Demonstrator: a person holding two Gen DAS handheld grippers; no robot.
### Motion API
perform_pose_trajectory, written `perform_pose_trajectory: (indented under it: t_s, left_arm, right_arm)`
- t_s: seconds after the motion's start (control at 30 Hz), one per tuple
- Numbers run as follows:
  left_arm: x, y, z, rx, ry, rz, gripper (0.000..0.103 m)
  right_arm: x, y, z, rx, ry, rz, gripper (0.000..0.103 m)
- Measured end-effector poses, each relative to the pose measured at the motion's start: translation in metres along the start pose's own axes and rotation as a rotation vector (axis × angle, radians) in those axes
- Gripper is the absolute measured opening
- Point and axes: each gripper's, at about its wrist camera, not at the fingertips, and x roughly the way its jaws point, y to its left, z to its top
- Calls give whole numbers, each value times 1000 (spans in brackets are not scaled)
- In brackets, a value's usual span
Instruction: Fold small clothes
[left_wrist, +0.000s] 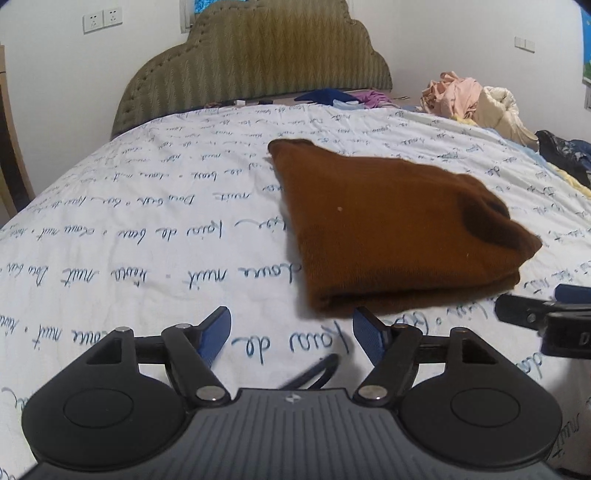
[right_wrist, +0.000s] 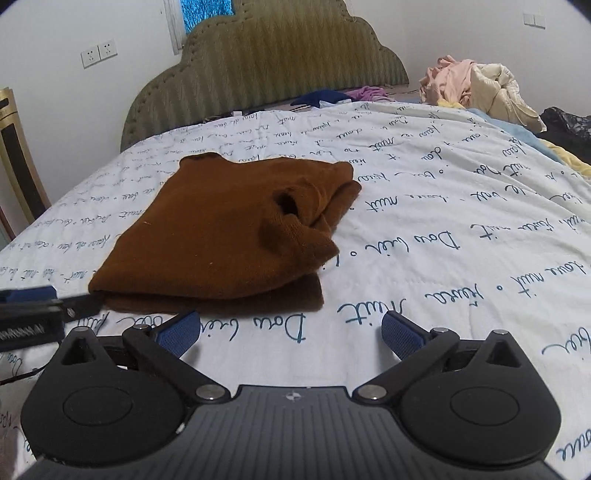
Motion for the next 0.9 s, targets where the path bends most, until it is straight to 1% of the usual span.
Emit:
perform_pose_trajectory:
  t_s: [0.1, 0.17, 0.27, 0.3, 0.37, 0.43, 0.6, 0.7, 0.77, 0.9]
  left_arm:
    - [3, -1, -5, -13, 5, 8, 76]
    - [4, -1, -9, -15, 0, 20, 83]
    - [5, -3, -13, -3, -15, 42, 84]
    - [6, -4, -14, 1, -16, 43, 84]
    - [9, -5, -16, 12, -11, 39, 88]
    - [10, -6, -18, 15, -15, 37, 88]
    - [11, -9, -21, 26, -26, 47, 91]
    - [12, -9, -21, 26, -27, 49, 96]
    - [12, -8, -21, 21, -25, 48, 102]
    - [12, -8, -22, 16, -26, 44, 102]
  right_arm:
    - [-2, 3, -3, -26, -1, -25, 102]
    - [-3, 5, -5, -45, 1, -47, 102]
    - [-1, 8, -8, -65, 2, -65, 103]
    - [0, 9, -9, -74, 3, -72, 103]
    - [2, 12, -13, -100, 5, -91, 103]
    - [3, 14, -15, -119, 4, -107, 103]
    - [5, 13, -19, -114, 4, -112, 103]
    - [6, 12, -21, -110, 0, -114, 103]
    - [7, 11, -23, -109, 0, -115, 103]
    - [9, 10, -24, -103, 2, -113, 103]
